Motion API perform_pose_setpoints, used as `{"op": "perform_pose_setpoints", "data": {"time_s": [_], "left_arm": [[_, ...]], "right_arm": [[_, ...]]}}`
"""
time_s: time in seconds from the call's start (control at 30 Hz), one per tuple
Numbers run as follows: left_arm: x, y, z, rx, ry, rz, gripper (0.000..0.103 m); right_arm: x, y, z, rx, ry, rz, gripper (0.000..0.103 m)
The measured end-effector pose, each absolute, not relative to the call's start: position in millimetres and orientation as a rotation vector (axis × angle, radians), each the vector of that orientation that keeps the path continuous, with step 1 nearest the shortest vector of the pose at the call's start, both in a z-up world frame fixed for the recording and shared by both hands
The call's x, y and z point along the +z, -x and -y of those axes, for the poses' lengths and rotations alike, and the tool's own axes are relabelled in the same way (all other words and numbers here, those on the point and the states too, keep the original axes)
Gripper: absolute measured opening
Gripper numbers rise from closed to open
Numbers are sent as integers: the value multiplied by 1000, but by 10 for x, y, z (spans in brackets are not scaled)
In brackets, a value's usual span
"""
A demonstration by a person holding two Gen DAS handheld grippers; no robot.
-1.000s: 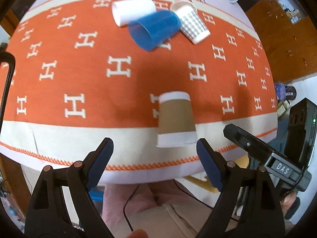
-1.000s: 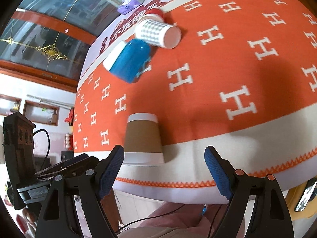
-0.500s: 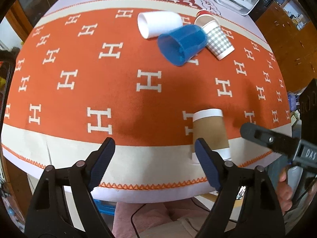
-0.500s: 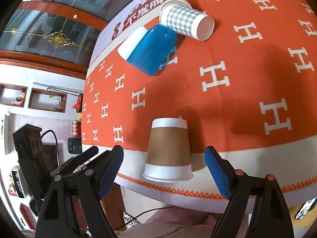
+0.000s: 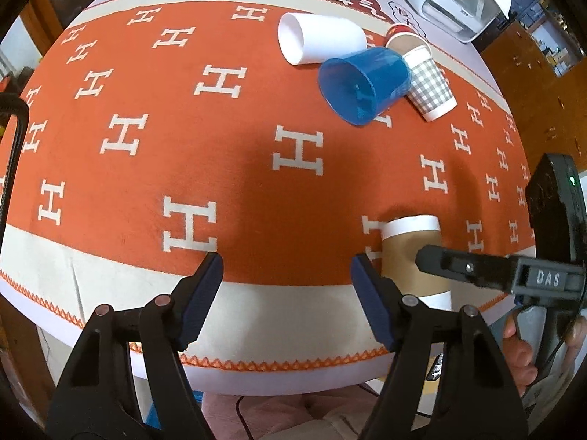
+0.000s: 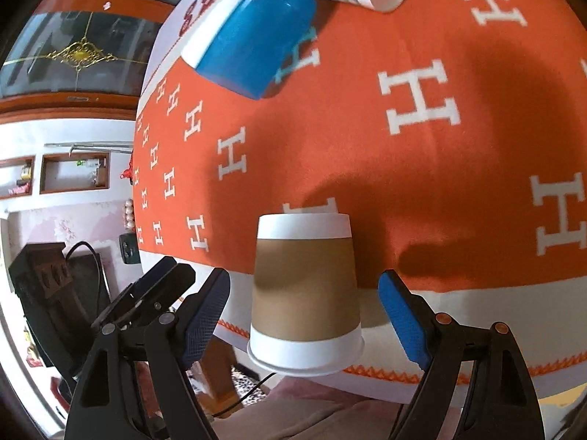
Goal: Flip cup upside down
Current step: 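Close the right gripper on the brown cup while the left gripper releases it, then lower the brown cup mouth-down onto the cloth and open the right gripper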
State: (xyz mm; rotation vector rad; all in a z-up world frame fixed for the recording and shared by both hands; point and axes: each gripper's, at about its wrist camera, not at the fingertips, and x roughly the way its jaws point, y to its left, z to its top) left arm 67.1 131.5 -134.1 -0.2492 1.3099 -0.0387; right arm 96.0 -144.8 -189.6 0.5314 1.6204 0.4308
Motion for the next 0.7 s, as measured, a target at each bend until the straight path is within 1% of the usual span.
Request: {"op": "perform_pose_setpoints", "data": {"time_s": [0.1,0.13,0.17,0.23,0.43,0.57,0.7], "left_arm": [[-1367,-678,-1293,-56,240,-1317,69],[-1371,-678,-1286,-59,238,-1319,68],[-1373,-683,-1280,-62,236,-1319,67],[-1369,-698,-1264,-67,233,-1316,65],[-1292,-717,-1157,-83,178,-1265,65],[-1215,-703,-1048,-92,120,-1213,64],[-1169,-684,-966,-104,92,-1181,56]], "right_arm": [[-1997,-976,1422,442,-555,-1636,75],[-2041,-978,1422,444,-566,-1644,70],[-2063,-975,1432,451,-584,-1647,67],[-2087,-960,1443,460,-617,-1645,64],[-1974,-854,1496,478,-615,-1554,63],[-1750,-811,1535,452,-528,-1390,63],[-1571,-820,1472,435,-428,-1231,63]]}}
